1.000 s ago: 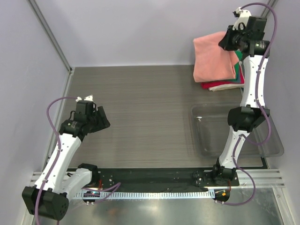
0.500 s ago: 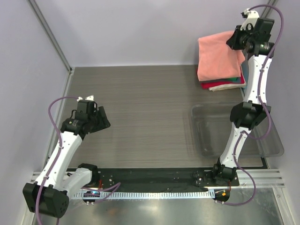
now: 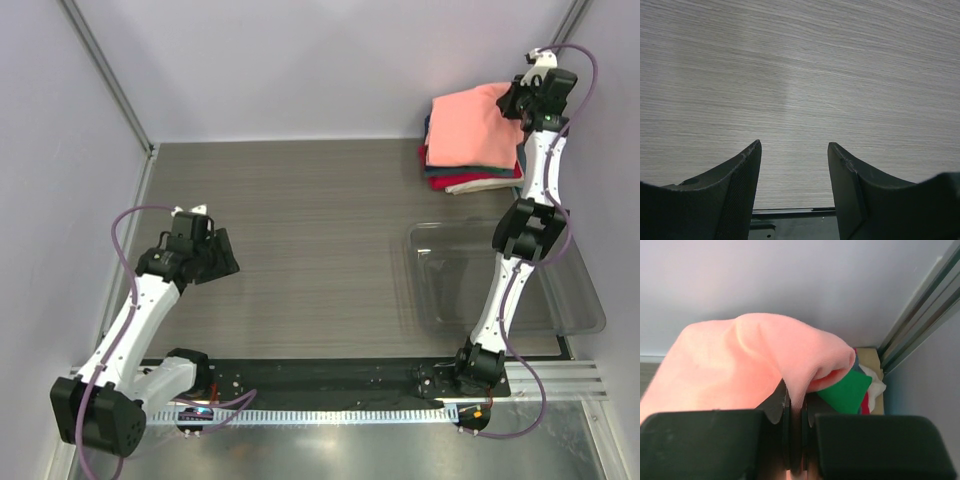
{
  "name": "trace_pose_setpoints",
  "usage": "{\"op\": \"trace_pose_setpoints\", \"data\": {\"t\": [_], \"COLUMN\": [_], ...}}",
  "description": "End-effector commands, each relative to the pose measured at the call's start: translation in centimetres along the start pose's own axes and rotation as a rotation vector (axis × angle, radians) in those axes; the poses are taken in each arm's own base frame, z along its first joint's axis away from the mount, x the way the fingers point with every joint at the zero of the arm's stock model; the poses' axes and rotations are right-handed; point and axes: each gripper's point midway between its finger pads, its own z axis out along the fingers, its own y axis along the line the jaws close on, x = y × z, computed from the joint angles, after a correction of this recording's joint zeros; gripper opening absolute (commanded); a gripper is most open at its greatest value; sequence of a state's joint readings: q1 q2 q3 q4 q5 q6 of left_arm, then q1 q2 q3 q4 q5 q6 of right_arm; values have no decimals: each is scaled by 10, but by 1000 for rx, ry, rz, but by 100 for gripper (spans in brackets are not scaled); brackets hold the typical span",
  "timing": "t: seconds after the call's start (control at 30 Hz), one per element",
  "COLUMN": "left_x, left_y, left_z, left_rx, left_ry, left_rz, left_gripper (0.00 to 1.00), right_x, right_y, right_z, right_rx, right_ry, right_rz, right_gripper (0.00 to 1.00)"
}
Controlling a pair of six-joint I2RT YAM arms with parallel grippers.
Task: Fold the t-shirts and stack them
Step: Neatly place the folded tshirt to the corner
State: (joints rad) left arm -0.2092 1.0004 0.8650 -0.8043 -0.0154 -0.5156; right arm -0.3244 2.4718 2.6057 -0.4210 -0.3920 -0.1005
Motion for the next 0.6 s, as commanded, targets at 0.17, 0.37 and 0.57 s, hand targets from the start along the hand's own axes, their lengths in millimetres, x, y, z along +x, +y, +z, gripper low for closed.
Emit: {"op": "trace_pose_setpoints", "data": {"t": [0.17,0.37,0.57], "left_x": [-3,0,0], "left_y": [-4,-3,-6], "left_z": [2,7,5], "left_rx": [5,-4,11], "left_ry": [-13,12,6], "left_rz": [17,19,22], "left_gripper": [57,57,57], "right_x": [-18,-7,-27], "right_y": [-33,-43,-59], "right_z": [36,48,28], "right_rx": [89,99,202], "right_ry": [-226,-266,-287], "right_rz": [-73,-49,-34], "right_gripper": [1,2,70]}}
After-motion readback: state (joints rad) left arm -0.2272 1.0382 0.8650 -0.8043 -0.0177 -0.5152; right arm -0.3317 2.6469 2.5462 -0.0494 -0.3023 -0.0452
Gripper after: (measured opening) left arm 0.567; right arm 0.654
